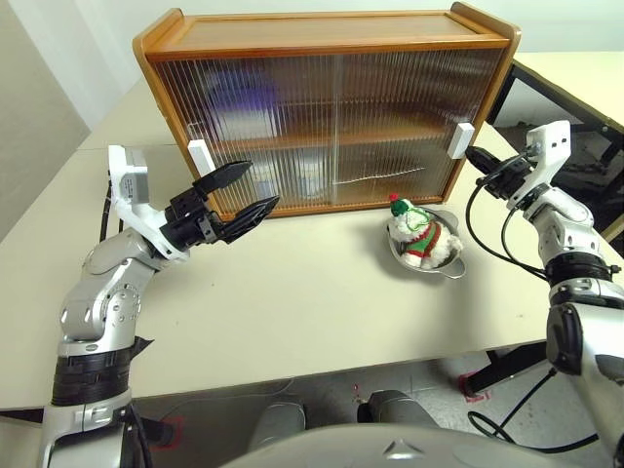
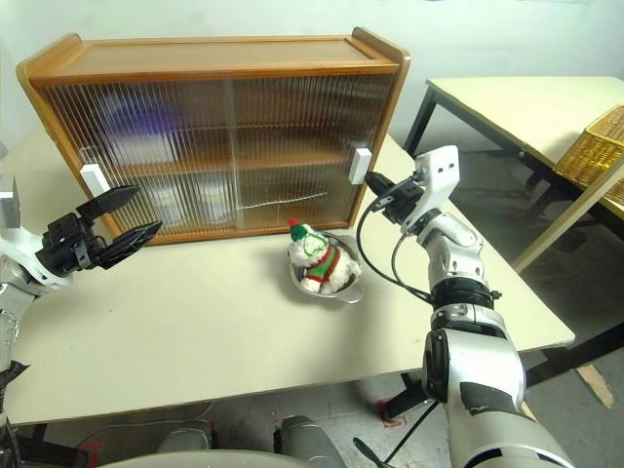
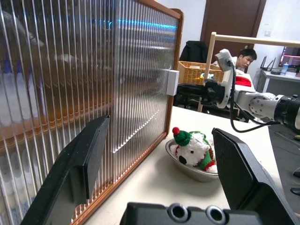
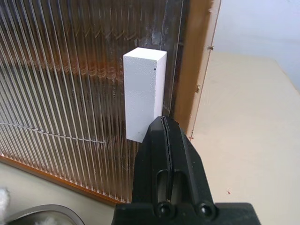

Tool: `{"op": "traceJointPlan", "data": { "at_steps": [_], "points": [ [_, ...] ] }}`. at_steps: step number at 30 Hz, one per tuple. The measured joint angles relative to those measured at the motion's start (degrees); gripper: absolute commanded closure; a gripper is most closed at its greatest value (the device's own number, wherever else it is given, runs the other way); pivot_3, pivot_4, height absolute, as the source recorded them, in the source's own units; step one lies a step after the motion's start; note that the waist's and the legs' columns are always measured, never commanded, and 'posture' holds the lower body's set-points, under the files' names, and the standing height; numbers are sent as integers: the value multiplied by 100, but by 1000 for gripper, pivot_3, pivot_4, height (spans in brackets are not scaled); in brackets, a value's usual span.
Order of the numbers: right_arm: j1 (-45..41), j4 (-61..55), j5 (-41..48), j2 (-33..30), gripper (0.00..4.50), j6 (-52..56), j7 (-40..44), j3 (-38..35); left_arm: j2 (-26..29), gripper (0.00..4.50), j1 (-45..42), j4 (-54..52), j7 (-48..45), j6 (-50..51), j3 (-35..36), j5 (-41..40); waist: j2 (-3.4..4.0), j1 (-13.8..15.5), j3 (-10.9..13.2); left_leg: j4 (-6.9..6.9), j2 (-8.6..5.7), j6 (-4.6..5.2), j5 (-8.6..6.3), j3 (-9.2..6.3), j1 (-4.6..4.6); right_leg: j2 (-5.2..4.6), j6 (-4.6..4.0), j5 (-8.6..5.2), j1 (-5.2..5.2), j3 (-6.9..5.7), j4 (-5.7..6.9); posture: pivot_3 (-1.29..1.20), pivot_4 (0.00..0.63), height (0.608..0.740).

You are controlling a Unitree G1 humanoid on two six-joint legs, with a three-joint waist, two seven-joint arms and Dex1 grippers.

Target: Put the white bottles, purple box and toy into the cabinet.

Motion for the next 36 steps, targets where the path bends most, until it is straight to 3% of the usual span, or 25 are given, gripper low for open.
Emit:
{"op": "traceJointPlan", "data": {
  "at_steps": [11, 25, 36],
  "points": [
    [-65, -654, -4, 297, 4465, 272, -34, 60, -14, 0, -20, 79, -5, -79, -3, -1, 2, -13, 1, -2, 2, 0, 0, 0, -1, 0, -11, -2, -5, -5, 0, -25, 0, 740],
    [157, -2192, -6, 556, 4465, 1941, -187, 512, -39, 0, -56, 130, -6, -190, -46, 30, 3, -10, 1, -10, 0, 0, 0, 3, -2, 3, -18, -6, -12, -8, 0, -23, 0, 740],
    [176, -2526, -7, 633, 4465, 2357, -300, 689, -53, 0, -55, 132, -3, -241, -49, 91, 3, -2, 1, -11, 1, 0, 0, 4, -2, 7, -20, -6, -15, -7, 1, -15, 0, 740]
  ]
}}
